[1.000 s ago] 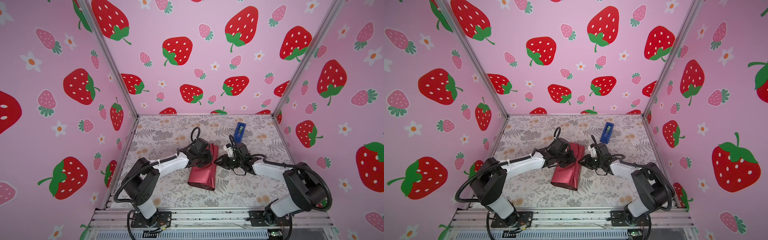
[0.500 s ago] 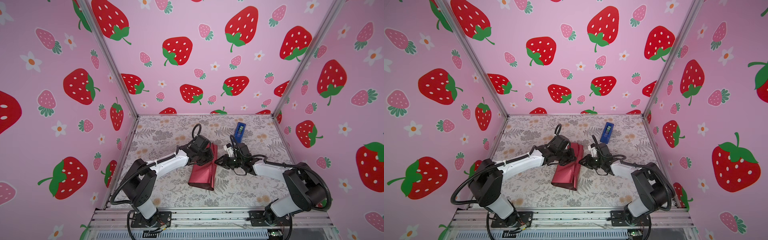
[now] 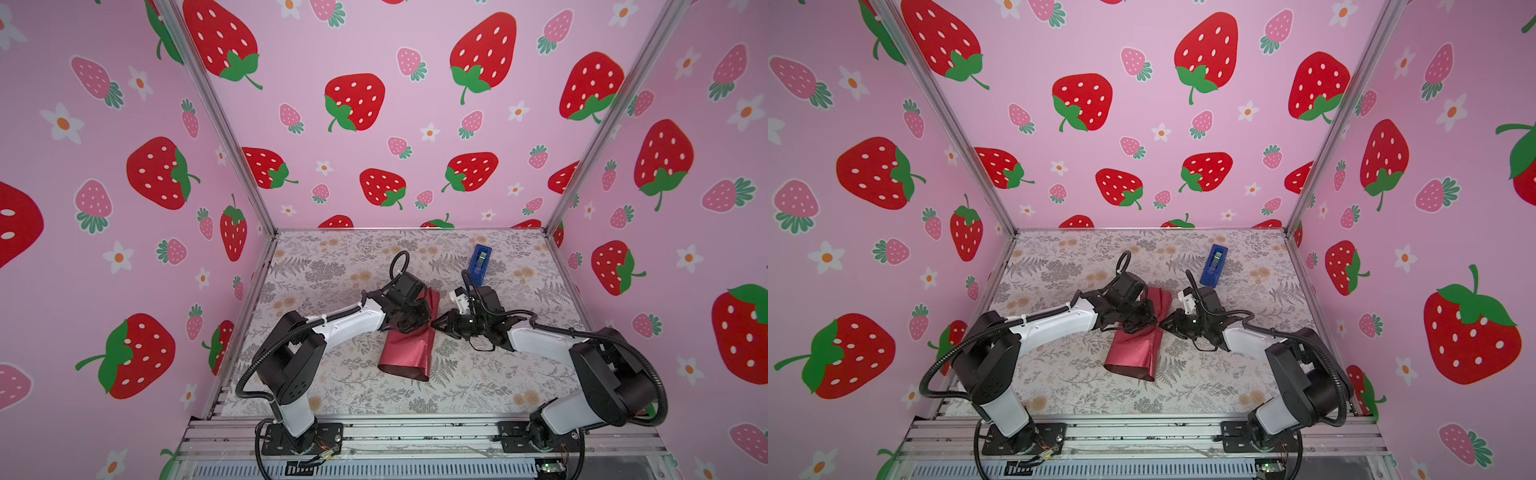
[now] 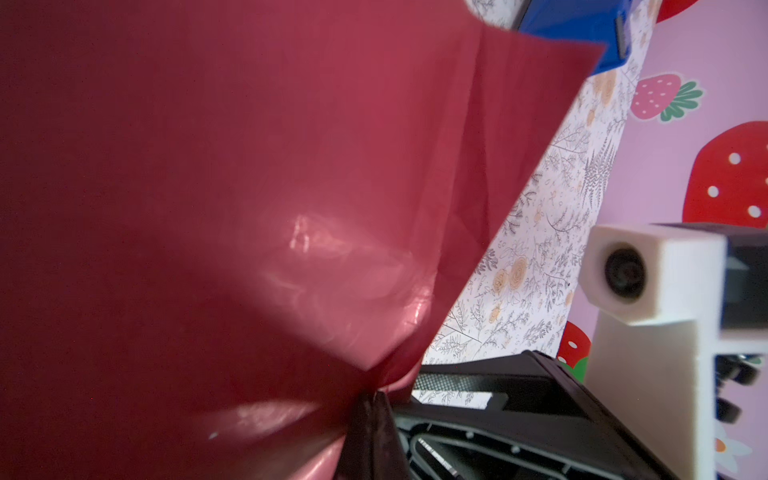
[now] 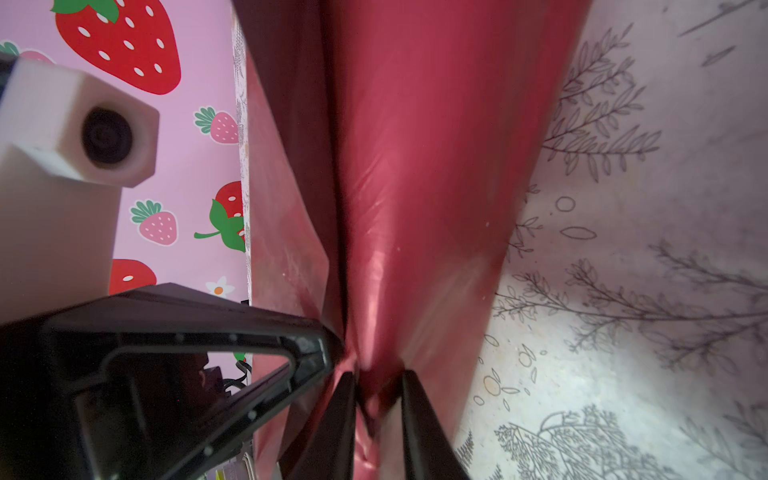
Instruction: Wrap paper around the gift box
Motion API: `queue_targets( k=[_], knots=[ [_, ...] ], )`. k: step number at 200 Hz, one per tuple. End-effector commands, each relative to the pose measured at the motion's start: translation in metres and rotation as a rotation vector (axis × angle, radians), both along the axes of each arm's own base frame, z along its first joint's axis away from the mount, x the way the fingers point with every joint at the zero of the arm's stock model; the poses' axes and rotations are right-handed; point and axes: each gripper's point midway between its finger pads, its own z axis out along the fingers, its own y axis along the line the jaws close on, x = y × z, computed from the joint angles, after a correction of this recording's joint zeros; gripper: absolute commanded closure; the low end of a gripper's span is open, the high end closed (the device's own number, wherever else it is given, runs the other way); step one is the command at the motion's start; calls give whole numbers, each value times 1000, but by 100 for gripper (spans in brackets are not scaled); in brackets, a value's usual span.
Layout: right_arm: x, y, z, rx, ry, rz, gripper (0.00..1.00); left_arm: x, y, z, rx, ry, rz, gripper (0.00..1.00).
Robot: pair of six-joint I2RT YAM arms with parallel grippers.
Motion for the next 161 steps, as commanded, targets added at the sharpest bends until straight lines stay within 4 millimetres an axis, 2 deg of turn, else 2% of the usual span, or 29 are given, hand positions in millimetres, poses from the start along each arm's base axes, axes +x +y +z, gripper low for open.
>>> queue_targets(
  k=[1,63,100,145,161],
  knots=[
    [-4,-15,-19,-94,36,-40,78,-18,-22,8,-83,38,-69,100],
    [-1,-15,-15,-94,30,-40,78,-26,-19,11,-105,35,-69,100],
    [-1,-15,-16,-93,31,-40,78,-24,-19,-2,-98,53,-54,100],
    [-2,-15,-16,-90,34,-38,78,-21,-15,-9,-83,53,-31,100],
    [-2,-14,-14,-87,31,-38,78,-23,-11,-12,-76,57,-21,96]
  ],
)
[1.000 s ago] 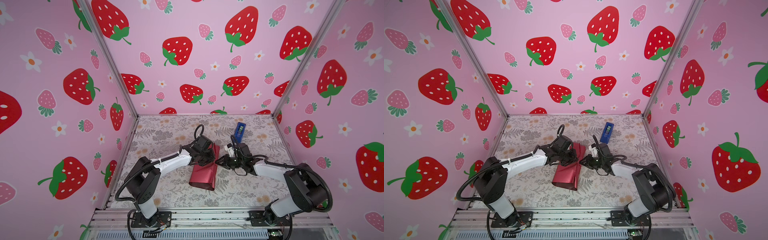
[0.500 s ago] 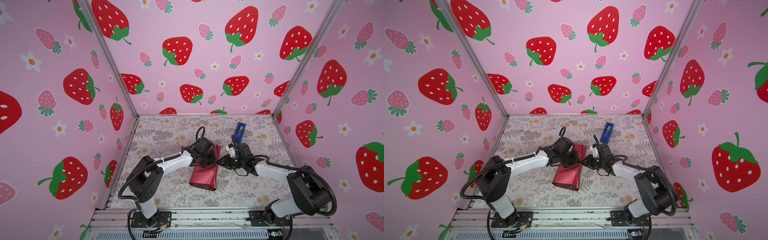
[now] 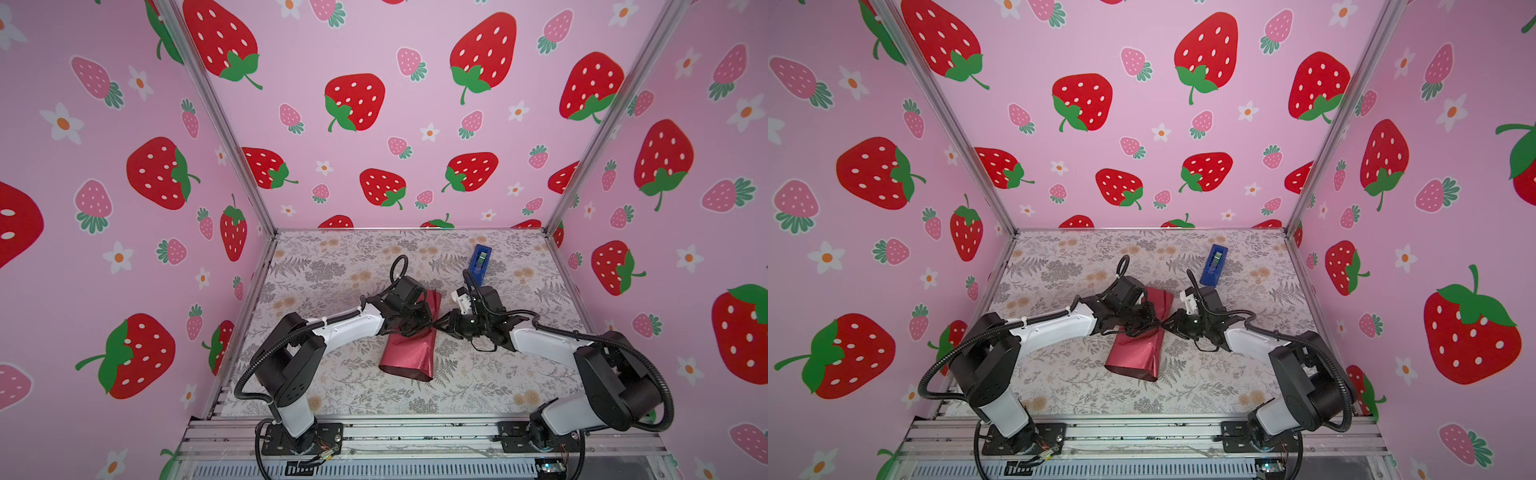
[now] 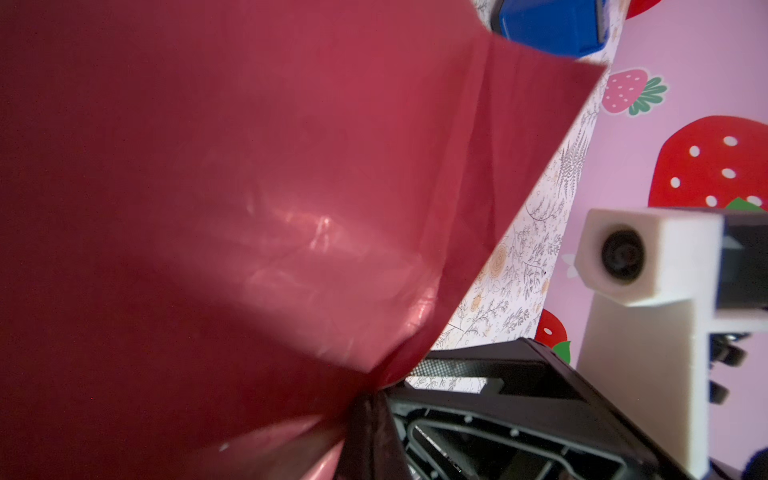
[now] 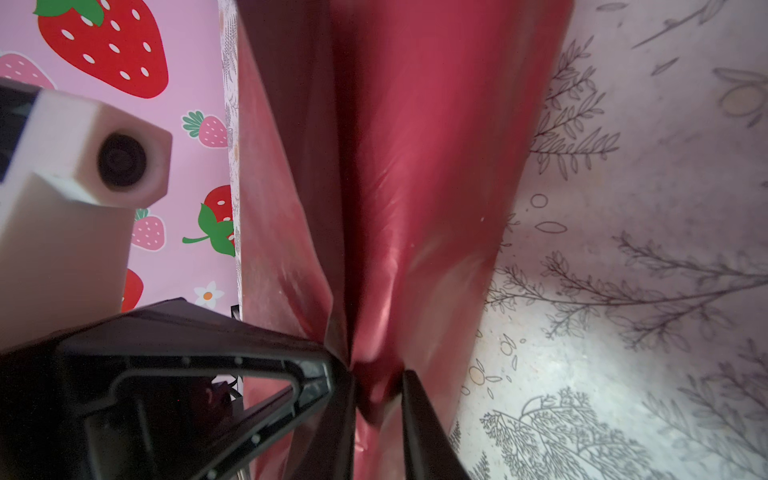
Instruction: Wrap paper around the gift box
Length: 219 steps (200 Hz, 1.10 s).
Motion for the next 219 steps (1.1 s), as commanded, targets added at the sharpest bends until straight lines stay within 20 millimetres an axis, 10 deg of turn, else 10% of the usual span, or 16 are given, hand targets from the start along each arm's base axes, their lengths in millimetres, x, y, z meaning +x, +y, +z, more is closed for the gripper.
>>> queue_targets(
  k=[1,113,219],
  knots=[
    [-2,-9,-13,-62,33,-27,78,-17,-5,-10,-12,51,-26,96],
    [16,-28,15,-77,-34,-97,71,-29,22,-36,23,92,23,82],
    [46,2,33,-19,-118,-6,63,-29,26,-36,24,88,32,85]
  ],
)
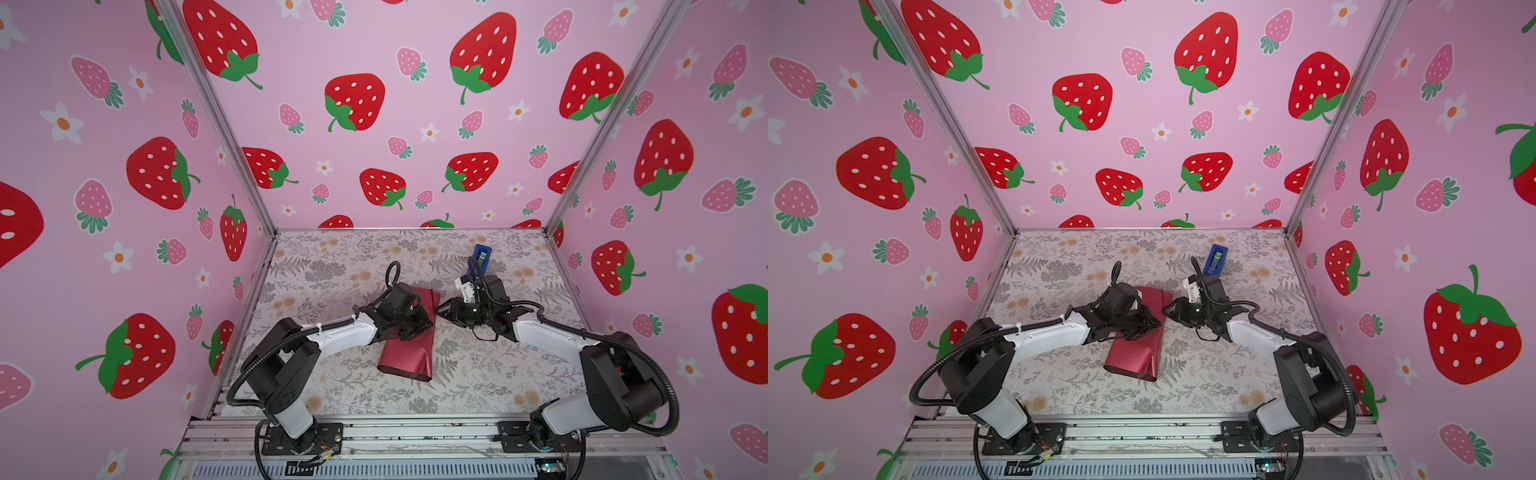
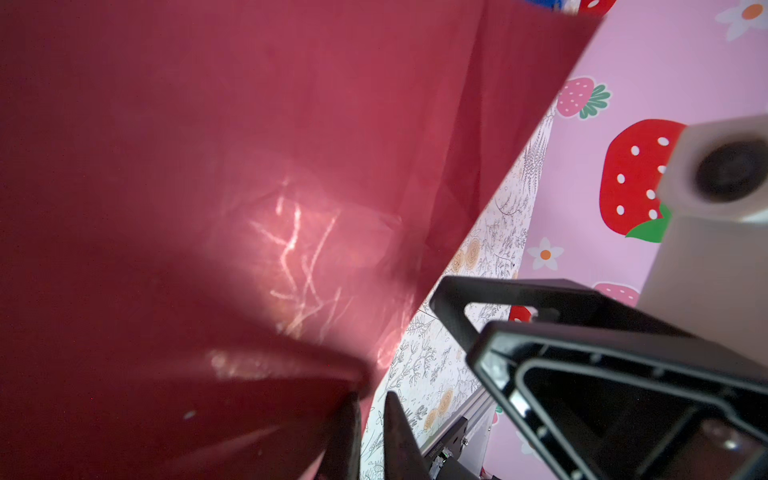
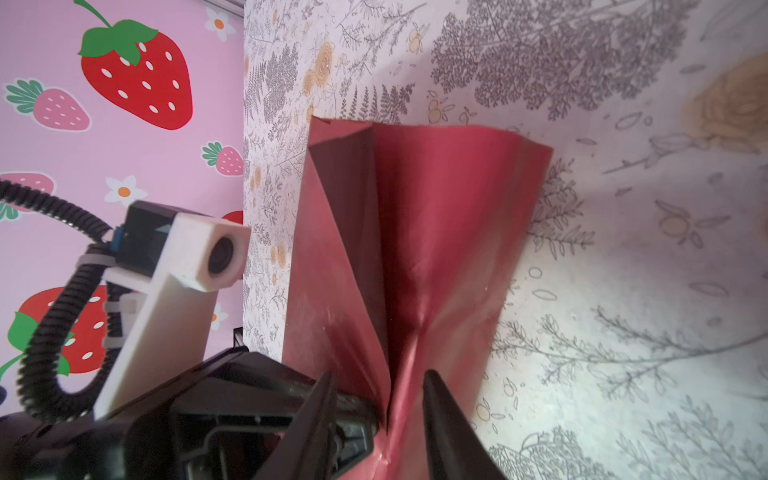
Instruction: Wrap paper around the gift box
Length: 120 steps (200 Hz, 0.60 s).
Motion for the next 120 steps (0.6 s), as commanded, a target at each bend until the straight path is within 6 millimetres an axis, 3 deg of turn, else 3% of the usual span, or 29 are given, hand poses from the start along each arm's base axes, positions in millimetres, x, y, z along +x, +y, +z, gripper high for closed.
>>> queue_targets(
  k=[1,71,120],
  knots=[
    [11,4,1,-32,-31,17,63,-21,23,-36,111,119,19,85],
    [21,9,-11,-74,-39,48,73,-21,23,-36,112,122,20,85],
    [25,10,-9,-81,-56,54,85,-20,24,-35,113,119,24,85]
  ],
)
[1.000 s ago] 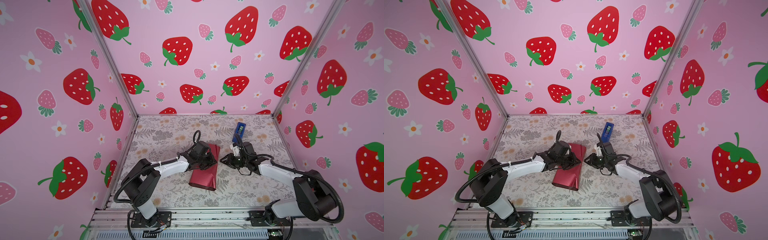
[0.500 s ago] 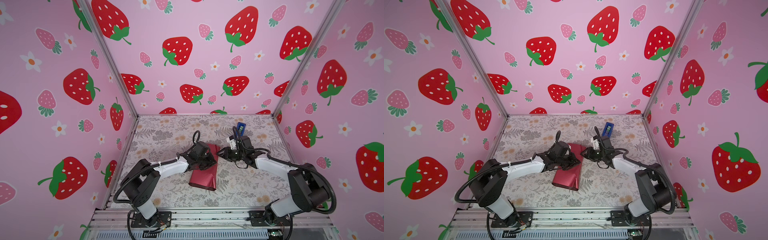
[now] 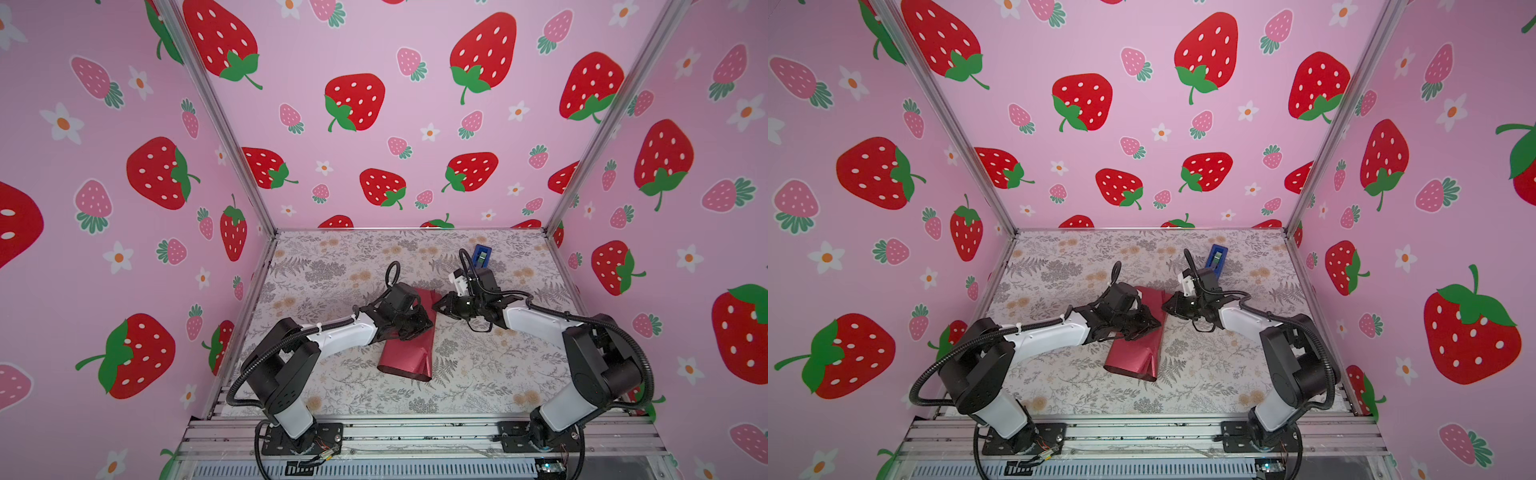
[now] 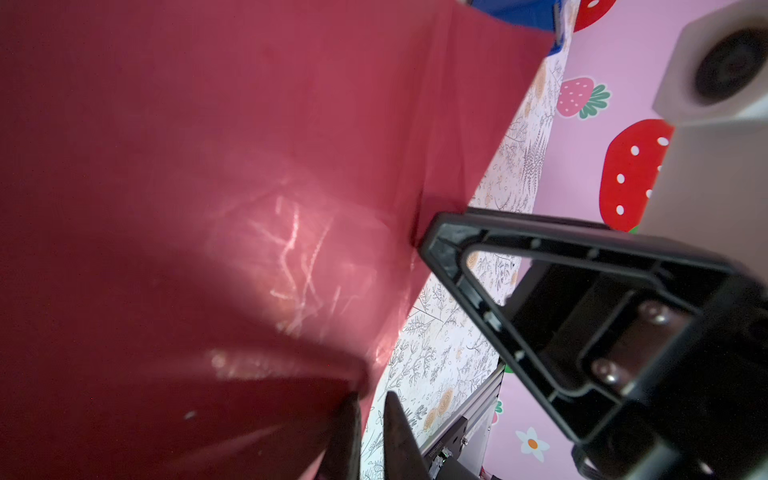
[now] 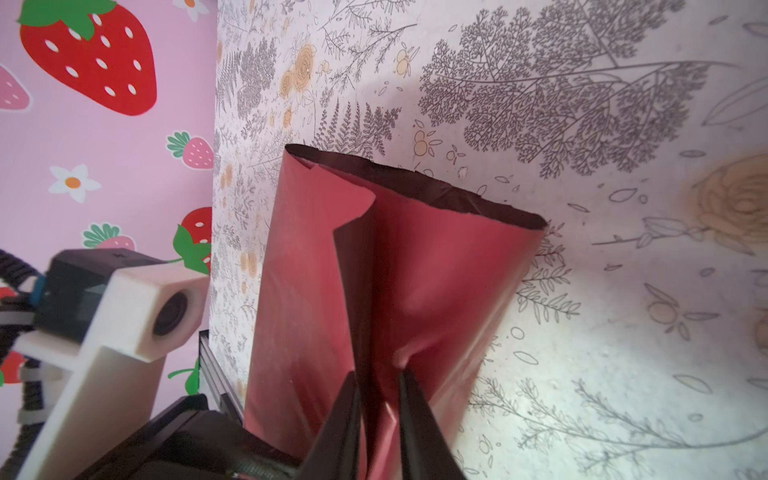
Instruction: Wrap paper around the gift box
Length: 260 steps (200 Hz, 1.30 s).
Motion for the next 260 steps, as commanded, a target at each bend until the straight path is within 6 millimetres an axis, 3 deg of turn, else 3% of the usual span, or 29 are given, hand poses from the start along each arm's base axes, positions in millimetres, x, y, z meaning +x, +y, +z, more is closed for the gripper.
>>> queue_targets(
  k=[1,36,97,157,218,236,260],
  knots=[
    [6,2,7,-7,-26,6,86,-20,24,-35,112,119,23,85],
    [10,2,12,-20,-45,7,100,-20,23,-34,110,117,24,84],
    [22,-2,10,-92,-54,-9,100,-18,27,-28,108,107,38,82],
    [29,-6,-5,-135,-41,-25,100,-18,27,-25,105,106,39,81],
    [32,-7,5,-117,-58,-26,100,-17,26,-29,112,113,33,81],
    [26,-2,7,-70,-43,-5,85,-18,26,-30,114,117,32,81],
    [22,4,3,-26,-15,6,76,-17,26,-29,112,114,32,81]
  ],
)
